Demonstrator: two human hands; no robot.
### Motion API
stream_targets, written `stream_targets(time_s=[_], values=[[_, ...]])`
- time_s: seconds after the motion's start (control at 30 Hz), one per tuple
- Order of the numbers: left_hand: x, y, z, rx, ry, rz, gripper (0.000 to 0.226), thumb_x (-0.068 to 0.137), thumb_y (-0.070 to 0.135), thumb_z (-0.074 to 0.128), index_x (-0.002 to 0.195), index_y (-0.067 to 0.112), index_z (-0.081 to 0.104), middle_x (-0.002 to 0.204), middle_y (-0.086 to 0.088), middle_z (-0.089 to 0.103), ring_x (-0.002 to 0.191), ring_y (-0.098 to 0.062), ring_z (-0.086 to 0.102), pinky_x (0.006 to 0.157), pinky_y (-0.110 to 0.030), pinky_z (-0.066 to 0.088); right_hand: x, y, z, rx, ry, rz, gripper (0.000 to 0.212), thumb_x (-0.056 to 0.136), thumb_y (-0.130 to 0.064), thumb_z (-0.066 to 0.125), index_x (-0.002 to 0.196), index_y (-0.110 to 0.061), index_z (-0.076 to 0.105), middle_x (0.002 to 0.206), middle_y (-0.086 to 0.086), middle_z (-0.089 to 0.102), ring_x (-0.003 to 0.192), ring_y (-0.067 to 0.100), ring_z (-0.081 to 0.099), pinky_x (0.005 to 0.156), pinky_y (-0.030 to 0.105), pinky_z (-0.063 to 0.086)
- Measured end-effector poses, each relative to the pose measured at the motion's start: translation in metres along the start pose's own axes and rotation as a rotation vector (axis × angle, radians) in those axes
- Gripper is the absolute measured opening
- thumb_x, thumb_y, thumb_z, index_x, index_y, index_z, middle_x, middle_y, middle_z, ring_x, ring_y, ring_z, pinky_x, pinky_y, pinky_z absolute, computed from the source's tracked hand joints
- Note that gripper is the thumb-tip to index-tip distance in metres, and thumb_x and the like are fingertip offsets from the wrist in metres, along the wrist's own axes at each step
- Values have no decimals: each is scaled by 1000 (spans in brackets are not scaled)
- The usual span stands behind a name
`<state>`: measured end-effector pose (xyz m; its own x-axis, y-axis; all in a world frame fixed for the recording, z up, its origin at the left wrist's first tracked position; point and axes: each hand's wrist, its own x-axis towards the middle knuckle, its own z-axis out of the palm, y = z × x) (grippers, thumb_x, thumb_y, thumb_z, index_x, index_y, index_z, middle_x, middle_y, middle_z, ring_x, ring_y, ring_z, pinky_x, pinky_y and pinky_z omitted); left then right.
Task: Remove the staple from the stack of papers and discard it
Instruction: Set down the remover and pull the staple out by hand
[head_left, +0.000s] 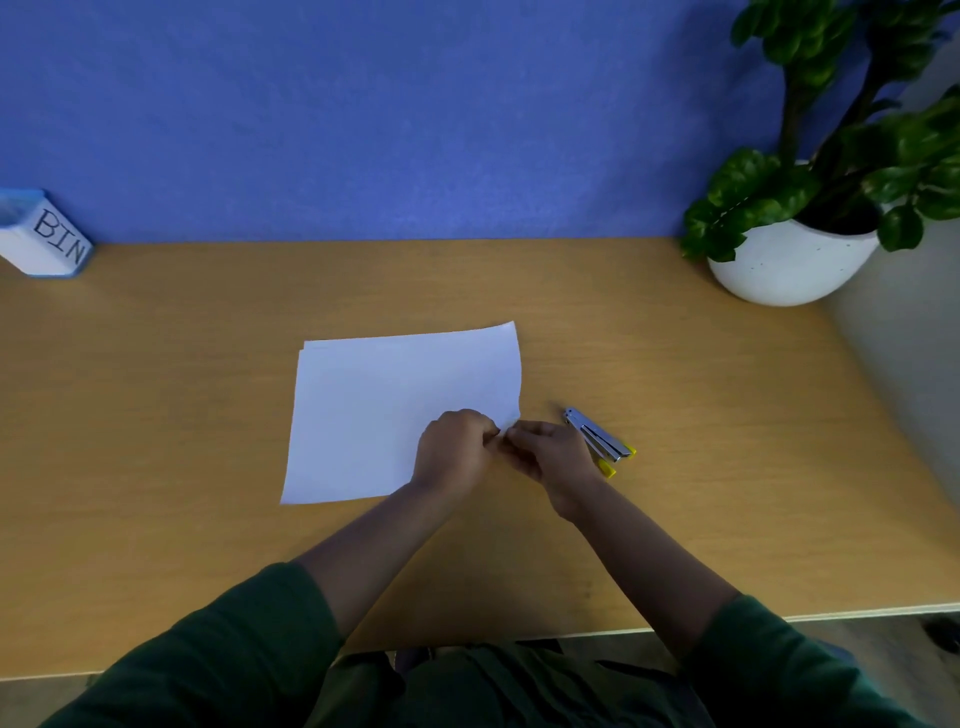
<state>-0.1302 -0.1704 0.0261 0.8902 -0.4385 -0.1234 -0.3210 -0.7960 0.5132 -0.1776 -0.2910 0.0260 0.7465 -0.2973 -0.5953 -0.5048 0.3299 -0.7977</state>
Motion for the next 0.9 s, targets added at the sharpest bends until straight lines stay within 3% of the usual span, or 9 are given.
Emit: stream_targets(time_s=[0.17,0.33,0.5,0.57,0.63,0.77,0.9], values=[[-2,0,2,-3,10,5,28,93,27,51,85,11,73,78,-9,71,74,-24,63,65,-35,48,0,6,-1,-50,31,-42,11,86,-1,60,91,-4,69,97,19,70,88,24,66,88,36,55],[-10,2,11,120,-35,182,33,98,28,39,115,22,65,104,-2,68,93,-22,64,71,-29,46,3,6,-3,-44,84,-13,15,80,-18,69,67,-13,67,64,1,67,61,10,63,62,23,56],[-14,1,19,-8,-91,150,32,96,23,44,118,15,66,117,-2,61,100,-20,60,83,-34,52,5,11,-10,-202,106,-19,10,80,-2,67,87,-9,67,77,2,67,68,10,63,54,18,49],[-11,1,17,-76,-84,116,29,94,19,48,113,11,69,115,-4,64,100,-21,61,85,-34,52,4,13,-10,-253,113,-47,13,78,-5,70,90,-8,67,75,0,67,67,9,62,54,18,47],[-9,1,15,-125,-56,87,25,91,17,53,106,10,72,108,-6,69,97,-21,64,83,-34,52,4,15,-8,-302,138,-82,10,75,-8,73,81,-13,67,72,-2,66,66,11,62,56,23,50],[-4,2,12,-184,40,-11,19,87,16,60,96,8,74,97,-6,75,89,-20,68,81,-29,54,4,16,-3,-365,166,-107,13,75,-9,72,78,-19,63,81,1,69,81,20,67,75,39,58],[1,4,8,-74,-6,66,21,89,19,58,101,11,73,101,-5,74,91,-21,67,81,-30,54,4,16,-3,-379,181,-118,14,76,-10,71,84,-18,64,84,0,70,84,20,67,78,43,58]])
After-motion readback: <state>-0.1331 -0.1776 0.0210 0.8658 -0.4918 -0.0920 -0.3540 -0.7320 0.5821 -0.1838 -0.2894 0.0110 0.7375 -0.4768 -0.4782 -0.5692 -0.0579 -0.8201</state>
